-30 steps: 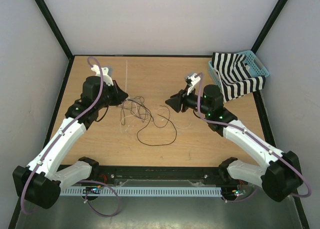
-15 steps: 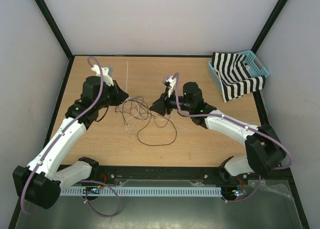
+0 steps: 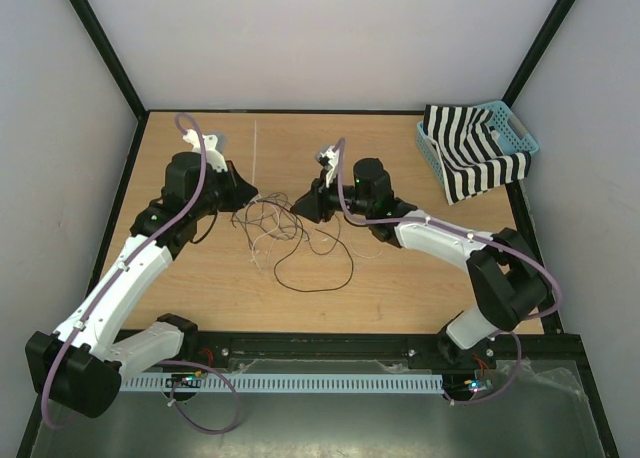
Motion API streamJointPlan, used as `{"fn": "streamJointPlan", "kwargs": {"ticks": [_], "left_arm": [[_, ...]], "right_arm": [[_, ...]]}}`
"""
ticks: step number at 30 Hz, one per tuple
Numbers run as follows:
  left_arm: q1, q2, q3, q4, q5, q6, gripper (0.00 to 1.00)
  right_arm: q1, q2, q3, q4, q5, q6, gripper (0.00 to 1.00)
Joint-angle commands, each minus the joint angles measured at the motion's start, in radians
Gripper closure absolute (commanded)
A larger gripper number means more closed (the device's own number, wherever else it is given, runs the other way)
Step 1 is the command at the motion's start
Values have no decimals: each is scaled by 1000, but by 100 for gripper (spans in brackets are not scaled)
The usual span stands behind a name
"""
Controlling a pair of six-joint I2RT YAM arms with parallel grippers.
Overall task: Zip-tie the wires
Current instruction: Adjust the cable at the center of the board.
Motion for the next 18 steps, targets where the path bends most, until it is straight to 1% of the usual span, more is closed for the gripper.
{"fn": "streamJointPlan", "kwargs": {"ticks": [1, 8, 16, 18], "left_arm": [[2, -12, 12, 35, 12, -11, 100], [-1, -12, 10, 38, 13, -13, 100], [-4, -11, 8, 40, 13, -16, 100], [-5, -11, 8, 40, 13, -16, 100]], "right_arm": [[10, 28, 44, 56, -16, 13, 63], [15, 57, 55, 59, -20, 16, 67], [16, 78, 69, 59, 1, 4, 66], [16, 82, 73, 59, 12, 0, 65]]}}
